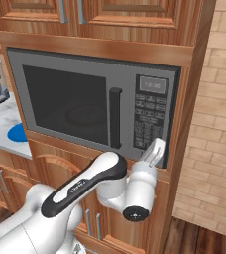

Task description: Pick the marshmallow from the counter and place it in the microwave. Then turn on the microwave.

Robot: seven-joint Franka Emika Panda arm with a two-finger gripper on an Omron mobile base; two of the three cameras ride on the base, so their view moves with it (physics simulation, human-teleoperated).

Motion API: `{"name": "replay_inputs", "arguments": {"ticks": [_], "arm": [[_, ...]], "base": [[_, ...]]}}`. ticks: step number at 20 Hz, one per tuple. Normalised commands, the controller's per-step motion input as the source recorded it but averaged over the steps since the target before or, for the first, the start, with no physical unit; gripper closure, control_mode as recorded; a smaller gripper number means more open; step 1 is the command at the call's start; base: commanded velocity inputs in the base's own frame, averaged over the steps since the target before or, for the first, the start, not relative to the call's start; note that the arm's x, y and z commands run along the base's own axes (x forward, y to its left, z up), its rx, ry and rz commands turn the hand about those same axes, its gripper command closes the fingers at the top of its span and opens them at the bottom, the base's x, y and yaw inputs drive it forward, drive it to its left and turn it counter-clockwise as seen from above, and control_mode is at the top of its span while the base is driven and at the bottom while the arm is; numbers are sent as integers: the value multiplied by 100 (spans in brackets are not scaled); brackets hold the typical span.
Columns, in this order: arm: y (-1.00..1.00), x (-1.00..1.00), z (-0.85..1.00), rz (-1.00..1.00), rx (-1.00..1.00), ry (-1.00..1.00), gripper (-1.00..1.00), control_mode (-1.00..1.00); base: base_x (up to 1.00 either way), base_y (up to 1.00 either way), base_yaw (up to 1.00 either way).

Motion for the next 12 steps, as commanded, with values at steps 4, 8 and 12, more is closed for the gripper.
{"name": "replay_inputs", "arguments": {"ticks": [4,8,12], "arm": [[-10,7,-6,0,0,0,100,-100],[-7,9,-8,0,0,0,100,-100],[-6,9,-7,0,0,0,100,-100]], "base": [[0,0,0],[0,0,0],[0,0,0]]}}
